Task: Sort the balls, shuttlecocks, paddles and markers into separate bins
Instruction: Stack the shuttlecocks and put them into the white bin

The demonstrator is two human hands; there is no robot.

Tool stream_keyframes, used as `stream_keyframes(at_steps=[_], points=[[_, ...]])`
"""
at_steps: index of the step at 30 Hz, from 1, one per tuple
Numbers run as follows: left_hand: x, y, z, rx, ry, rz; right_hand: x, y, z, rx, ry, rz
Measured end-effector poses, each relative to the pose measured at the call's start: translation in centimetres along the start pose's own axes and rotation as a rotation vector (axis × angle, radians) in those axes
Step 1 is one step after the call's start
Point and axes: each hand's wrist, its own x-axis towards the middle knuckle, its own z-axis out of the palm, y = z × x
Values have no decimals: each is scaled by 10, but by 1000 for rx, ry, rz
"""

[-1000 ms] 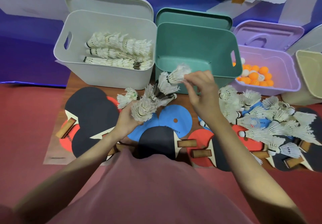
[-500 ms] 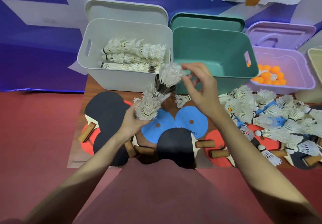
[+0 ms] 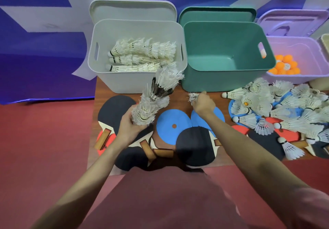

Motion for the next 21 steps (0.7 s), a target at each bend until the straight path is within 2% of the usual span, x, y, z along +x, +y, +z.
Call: stream_keyframes(at_steps=[6,10,13,17,21], points=[[1,-10,-22,37,-17,17,14,14,15,155,141,56],[2,-9,-27,55,1,22,-1,16,4,463,247,-77],[5,-8,-30,75,1,26,-32,5,-30,751,261,-241],[6,-5,-35,85,-38,48,-69,-18,-89,1068,336,-326],[8,1,-39,128,-50,56,-80,-43,-133,1146,276,-389]])
